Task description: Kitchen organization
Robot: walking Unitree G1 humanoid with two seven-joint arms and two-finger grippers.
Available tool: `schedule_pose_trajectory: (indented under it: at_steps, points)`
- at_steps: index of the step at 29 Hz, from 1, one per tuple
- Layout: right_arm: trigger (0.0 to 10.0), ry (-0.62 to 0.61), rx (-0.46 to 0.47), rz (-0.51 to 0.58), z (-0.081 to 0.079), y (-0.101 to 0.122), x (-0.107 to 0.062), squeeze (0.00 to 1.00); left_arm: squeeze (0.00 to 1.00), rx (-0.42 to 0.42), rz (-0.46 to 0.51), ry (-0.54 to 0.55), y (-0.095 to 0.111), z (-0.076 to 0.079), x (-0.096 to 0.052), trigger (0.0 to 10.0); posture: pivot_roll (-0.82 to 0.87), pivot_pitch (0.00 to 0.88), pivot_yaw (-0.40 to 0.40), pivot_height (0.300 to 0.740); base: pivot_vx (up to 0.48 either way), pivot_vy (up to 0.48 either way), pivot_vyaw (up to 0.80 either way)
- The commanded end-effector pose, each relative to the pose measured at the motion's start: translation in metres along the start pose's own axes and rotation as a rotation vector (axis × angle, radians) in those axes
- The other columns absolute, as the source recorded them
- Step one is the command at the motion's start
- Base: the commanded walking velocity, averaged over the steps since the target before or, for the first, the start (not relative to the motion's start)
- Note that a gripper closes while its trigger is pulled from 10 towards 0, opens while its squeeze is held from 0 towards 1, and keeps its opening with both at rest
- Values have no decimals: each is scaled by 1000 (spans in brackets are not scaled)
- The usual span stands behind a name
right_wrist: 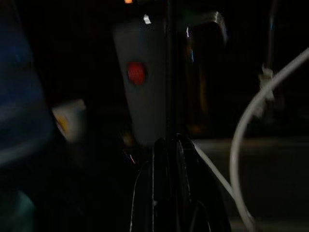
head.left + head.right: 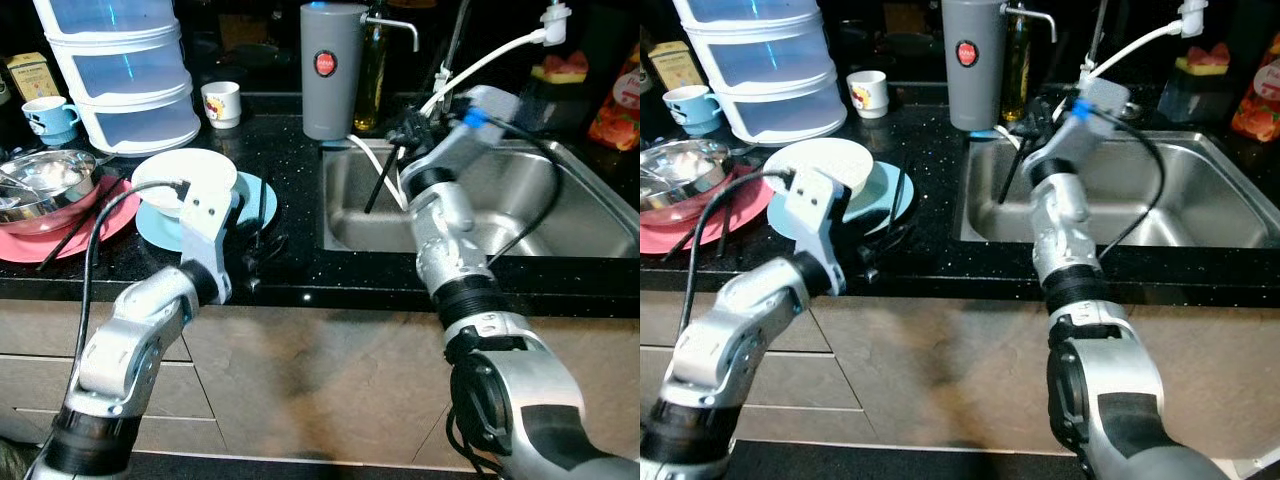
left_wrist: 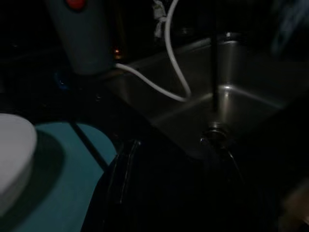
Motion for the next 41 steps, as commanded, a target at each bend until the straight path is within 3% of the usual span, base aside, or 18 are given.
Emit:
schedule_pose_trajectory:
  at_steps: [1, 6, 13, 20, 28, 31, 41]
  points:
    - [10000, 6, -84, -27, -5, -5, 0, 0, 0, 10, -4, -5, 2, -2, 6, 10000, 182, 164, 57, 740, 0, 0, 0]
    - [10000, 82, -172, -129, -15, -24, -6, 0, 0, 18, -14, -58, 14, -8, 20, 10000, 180, 189, 67, 740, 0, 0, 0]
    - [10000, 75, -307, -244, -12, -46, -16, 0, 0, 34, -37, -135, 16, -8, 28, 10000, 181, 205, 76, 740, 0, 0, 0]
    - [10000, 46, -401, -310, -3, -52, -17, 0, 0, 15, -107, -286, 9, 7, 28, 10000, 179, 207, 76, 740, 0, 0, 0]
    - [10000, 27, -441, -308, 0, -50, -15, 0, 0, 47, -105, -285, 10, 3, 30, 10000, 180, 204, 74, 740, 0, 0, 0]
    - [10000, 15, -457, -311, 2, -49, -14, 0, 0, 94, -82, -238, 17, -6, 32, 10000, 181, 200, 75, 740, 0, 0, 0]
    - [10000, 15, -467, -334, 4, -51, -14, 0, 0, 103, -69, -252, 27, -8, 34, 10000, 182, 193, 76, 740, 0, 0, 0]
Point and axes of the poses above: a point about 5 cm out from each wrist's last joint towards the gripper, its own x axis pointing out of the wrist towards the gripper, its own y axis along the axis of the wrist's last joint, z = x × y, the point moved 1 cm from there along x, pointing out of the wrist towards the gripper, and after that the axes turned 5 degrees about -x, right-handed, at the moved point
